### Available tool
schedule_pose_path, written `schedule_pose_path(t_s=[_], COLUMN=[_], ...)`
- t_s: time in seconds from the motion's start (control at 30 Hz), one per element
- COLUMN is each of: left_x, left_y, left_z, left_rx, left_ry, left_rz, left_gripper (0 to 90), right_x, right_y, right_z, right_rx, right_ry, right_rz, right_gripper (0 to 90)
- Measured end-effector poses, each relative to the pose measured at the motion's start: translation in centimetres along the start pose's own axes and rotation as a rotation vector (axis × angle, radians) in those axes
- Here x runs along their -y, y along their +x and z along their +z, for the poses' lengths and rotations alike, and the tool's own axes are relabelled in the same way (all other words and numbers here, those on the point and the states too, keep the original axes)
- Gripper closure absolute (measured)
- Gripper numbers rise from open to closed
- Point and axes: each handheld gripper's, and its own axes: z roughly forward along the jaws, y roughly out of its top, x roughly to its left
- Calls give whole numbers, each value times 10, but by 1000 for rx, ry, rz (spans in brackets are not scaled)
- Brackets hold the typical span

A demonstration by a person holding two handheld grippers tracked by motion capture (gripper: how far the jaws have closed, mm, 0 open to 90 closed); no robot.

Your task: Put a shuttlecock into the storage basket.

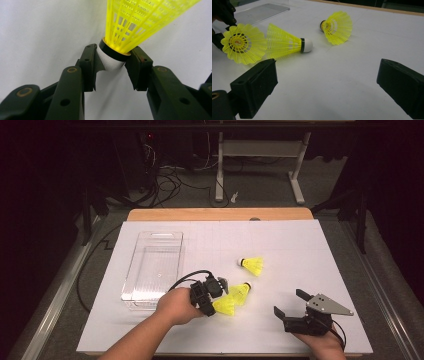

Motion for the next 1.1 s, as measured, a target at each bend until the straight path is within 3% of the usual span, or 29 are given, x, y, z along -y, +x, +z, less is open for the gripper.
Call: schedule_pose_path(t_s=[0.27,0.6,0.67,1.1], left_x=[1,8,13,30], left_y=[-3,-5,-5,-1], left_z=[-4,-11,-12,-19], left_rx=[16,33,39,49], left_ry=[-7,-16,-23,-22], left_rz=[5,-22,-55,-127], left_gripper=[623,623,623,623], right_x=[1,2,2,2], right_y=[0,0,0,0], right_z=[1,0,0,2], right_rx=[-2,-3,-3,-6], right_ry=[1,-6,-12,-28], right_rz=[-3,-11,-13,-16], right_gripper=[39,38,38,32])
